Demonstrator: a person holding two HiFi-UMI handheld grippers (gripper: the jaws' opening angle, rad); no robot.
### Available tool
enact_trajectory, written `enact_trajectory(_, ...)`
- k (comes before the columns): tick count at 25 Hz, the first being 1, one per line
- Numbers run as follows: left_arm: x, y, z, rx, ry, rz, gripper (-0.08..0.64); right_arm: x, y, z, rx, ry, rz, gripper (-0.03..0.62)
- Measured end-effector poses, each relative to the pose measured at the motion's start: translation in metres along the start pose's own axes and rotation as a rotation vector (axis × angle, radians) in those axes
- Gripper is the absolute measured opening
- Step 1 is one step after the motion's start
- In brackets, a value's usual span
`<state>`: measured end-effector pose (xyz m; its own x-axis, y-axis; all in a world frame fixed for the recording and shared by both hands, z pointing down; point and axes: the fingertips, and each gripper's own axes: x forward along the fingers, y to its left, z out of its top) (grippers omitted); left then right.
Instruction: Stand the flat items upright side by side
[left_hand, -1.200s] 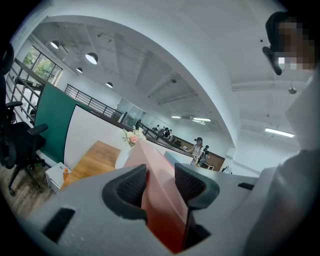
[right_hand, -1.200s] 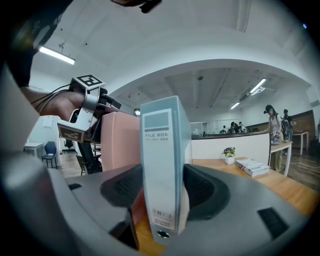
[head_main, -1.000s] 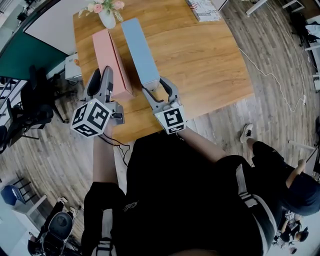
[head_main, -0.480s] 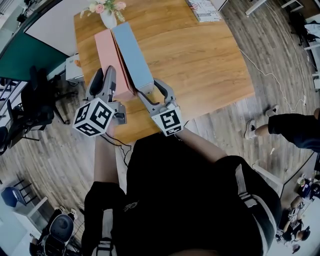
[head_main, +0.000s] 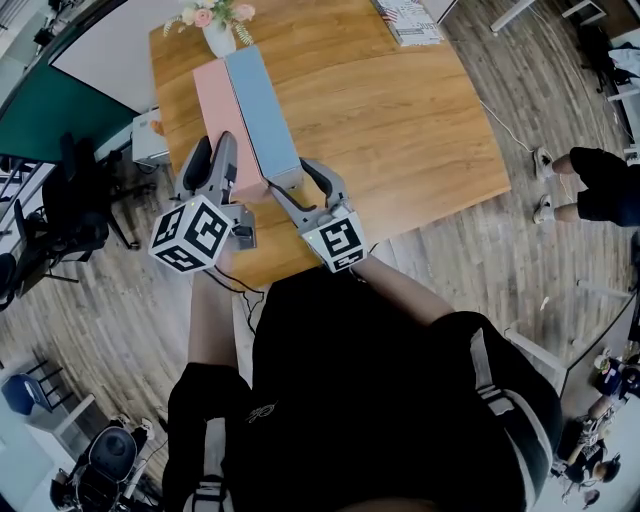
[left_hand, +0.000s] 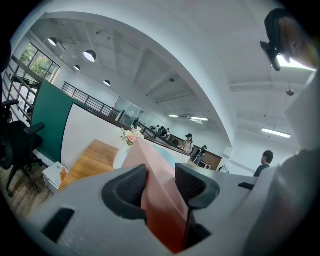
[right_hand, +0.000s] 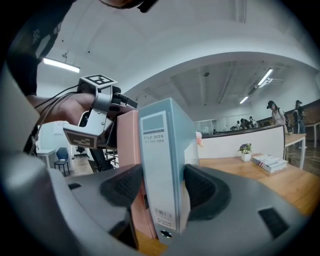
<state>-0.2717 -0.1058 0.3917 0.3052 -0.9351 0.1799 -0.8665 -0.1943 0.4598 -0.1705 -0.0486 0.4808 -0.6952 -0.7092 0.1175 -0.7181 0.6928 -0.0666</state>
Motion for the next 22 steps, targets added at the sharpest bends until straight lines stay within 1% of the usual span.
enact_trajectory(10, 0.000, 0.000, 0.001, -0.004, -0.006, -0.007, 0.192, 0.000, 0.000, 0.000, 0.018, -0.004, 0.026, 0.270)
enact_trajectory(12, 0.000, 0.001, 0.002, -0.006, -0.007, -0.005, 0.192, -0.001, 0.001, -0.002, 0.037, -0.010, 0.051, 0.265)
enact_trajectory(15, 0.000, 0.002, 0.002, -0.008, -0.006, -0.006, 0.192, -0.002, 0.002, 0.000, 0.069, -0.021, 0.113, 0.270)
enact_trajectory(17, 0.000, 0.002, 0.003, -0.009, -0.006, -0.007, 0.191, -0.003, 0.003, 0.000, 0.059, -0.019, 0.147, 0.280)
enact_trajectory(19, 0.001, 0.001, 0.003, -0.010, -0.007, -0.007, 0.192, -0.002, 0.004, -0.004, 0.027, 0.001, 0.173, 0.305)
enact_trajectory(21, 0.003, 0.000, 0.002, -0.011, -0.007, -0.007, 0.192, 0.001, 0.007, -0.013, -0.003, 0.034, 0.195, 0.379)
enact_trajectory(22, 0.004, 0.000, 0.002, -0.012, -0.008, -0.007, 0.192, 0.003, 0.008, -0.015, -0.015, 0.043, 0.203, 0.387)
